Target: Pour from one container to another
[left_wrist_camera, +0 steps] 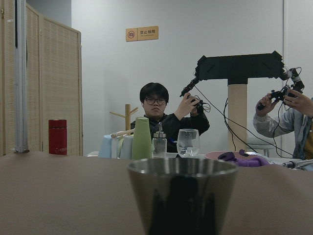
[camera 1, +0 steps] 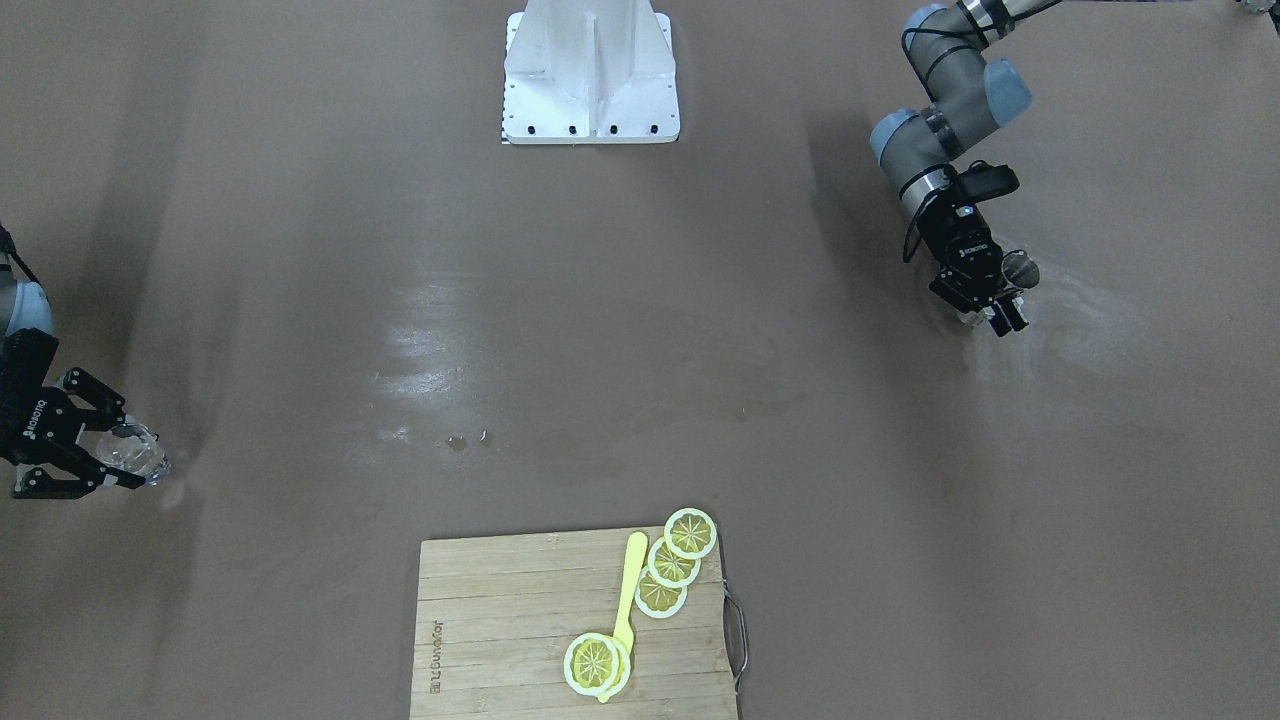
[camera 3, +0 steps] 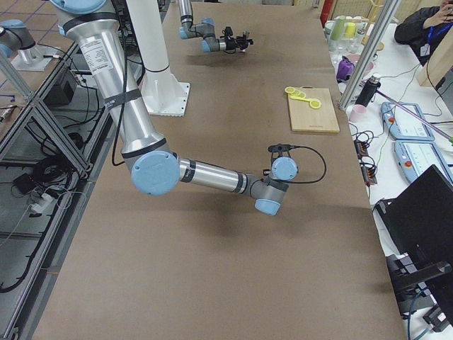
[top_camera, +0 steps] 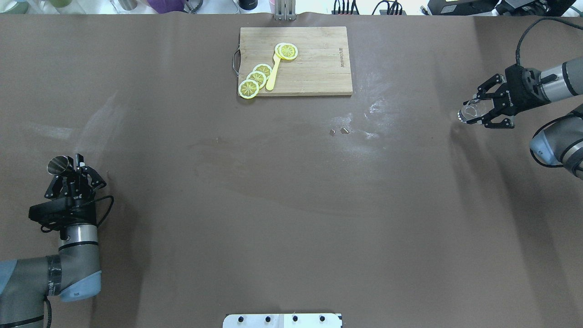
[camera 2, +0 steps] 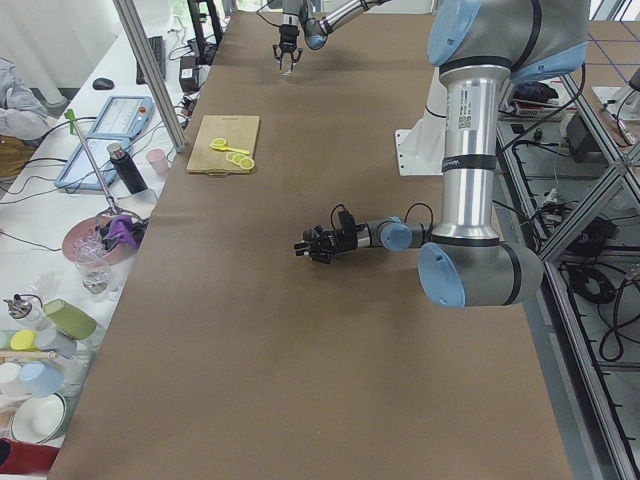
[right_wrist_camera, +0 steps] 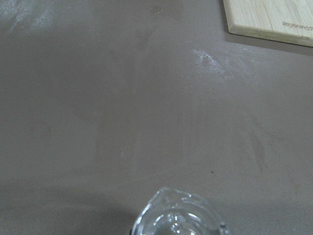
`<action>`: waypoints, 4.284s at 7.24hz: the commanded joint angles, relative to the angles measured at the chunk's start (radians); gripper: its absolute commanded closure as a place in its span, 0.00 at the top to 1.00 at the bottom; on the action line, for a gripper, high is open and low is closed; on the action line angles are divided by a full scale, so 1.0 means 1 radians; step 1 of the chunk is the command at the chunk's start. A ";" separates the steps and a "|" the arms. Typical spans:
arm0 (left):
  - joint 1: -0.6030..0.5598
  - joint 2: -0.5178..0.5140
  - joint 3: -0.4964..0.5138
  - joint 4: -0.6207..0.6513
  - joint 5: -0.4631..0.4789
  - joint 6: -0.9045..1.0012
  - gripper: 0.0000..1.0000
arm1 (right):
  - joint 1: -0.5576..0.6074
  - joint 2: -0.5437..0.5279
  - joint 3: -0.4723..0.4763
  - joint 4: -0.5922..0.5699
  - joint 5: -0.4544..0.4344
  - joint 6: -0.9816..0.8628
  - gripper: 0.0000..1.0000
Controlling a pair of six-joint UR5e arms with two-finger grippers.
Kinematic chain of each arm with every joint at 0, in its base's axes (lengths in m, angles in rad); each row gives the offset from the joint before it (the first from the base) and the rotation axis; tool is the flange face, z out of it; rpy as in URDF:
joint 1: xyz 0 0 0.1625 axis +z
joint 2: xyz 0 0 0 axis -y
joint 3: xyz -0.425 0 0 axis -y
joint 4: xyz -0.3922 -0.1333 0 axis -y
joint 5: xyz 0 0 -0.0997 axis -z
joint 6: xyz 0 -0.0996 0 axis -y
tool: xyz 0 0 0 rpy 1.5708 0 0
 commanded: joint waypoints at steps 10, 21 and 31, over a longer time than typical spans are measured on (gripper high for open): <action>0.104 0.171 -0.238 0.104 0.217 -0.004 0.99 | -0.084 0.000 -0.064 0.254 -0.107 0.191 0.00; 0.170 0.071 -0.506 0.110 0.057 0.503 0.99 | -0.097 0.008 -0.059 0.255 -0.099 0.307 1.00; -0.810 0.003 -0.311 -0.580 -1.511 1.546 0.99 | -0.026 0.057 0.100 0.245 -0.286 0.719 1.00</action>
